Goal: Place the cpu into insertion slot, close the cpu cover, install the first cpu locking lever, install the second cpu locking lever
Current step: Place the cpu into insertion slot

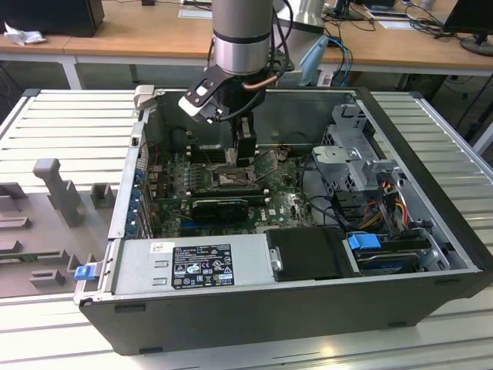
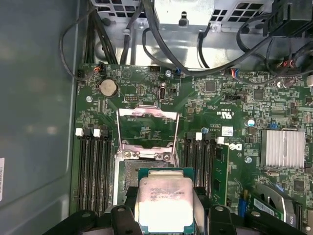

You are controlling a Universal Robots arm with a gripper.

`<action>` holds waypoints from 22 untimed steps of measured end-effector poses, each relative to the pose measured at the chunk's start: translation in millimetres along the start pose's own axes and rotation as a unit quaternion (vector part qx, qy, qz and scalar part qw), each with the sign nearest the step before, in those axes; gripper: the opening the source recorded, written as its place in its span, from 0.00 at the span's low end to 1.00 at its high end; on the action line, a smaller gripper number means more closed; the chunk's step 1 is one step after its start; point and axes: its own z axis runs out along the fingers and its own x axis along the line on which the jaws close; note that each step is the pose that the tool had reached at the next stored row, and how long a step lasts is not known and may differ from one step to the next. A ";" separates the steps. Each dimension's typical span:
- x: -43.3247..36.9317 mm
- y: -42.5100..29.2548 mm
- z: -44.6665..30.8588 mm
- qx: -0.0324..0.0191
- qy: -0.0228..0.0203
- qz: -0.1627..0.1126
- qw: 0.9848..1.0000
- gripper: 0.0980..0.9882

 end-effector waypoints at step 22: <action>3.4 -3.7 26.5 0.000 -0.001 0.010 1.000 0.48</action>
